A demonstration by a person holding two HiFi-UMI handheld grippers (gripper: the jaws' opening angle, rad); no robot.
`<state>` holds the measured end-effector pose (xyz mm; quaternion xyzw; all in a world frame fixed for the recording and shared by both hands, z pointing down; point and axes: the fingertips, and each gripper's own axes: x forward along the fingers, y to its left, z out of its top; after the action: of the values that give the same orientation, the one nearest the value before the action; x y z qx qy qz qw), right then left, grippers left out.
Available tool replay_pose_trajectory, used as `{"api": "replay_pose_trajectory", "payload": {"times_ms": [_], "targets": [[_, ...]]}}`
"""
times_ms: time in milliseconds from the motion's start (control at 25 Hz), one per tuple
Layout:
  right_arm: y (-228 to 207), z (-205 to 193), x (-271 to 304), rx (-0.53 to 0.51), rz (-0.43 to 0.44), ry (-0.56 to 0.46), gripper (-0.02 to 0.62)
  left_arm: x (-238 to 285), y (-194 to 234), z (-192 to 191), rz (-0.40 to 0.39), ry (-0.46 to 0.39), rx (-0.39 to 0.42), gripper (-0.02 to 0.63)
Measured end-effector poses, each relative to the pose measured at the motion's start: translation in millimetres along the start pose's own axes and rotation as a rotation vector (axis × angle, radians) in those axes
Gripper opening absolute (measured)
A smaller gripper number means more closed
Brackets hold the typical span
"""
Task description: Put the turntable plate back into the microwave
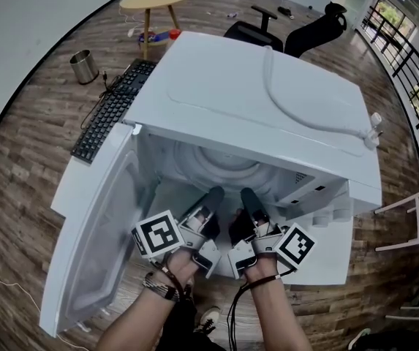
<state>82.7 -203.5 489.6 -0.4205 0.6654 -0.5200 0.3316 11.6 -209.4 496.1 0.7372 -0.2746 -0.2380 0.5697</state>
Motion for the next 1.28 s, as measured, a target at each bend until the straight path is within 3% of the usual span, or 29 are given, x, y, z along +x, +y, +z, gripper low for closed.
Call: {"api": "replay_pose_trajectory", "payload": {"times_ms": [640,760,1040,1280], "targets": [[-1,12,10,-0.054,-0.033,-0.008,0.067,17,2,10,0.022,0.01,0.012,0.086],[0,9,11,-0.092,-0.05,0.015,0.074,17,4,13,0.049,0.004,0.035,0.086],[1,0,0,-0.102,-0.053,0.017,0.074,17,8,12,0.084,-0.007,-0.001,0.077],[-3,-1,4,-0.105,-0.079,0.022,0.051,21,9,16,0.187,-0.012,0.011,0.084]]}}
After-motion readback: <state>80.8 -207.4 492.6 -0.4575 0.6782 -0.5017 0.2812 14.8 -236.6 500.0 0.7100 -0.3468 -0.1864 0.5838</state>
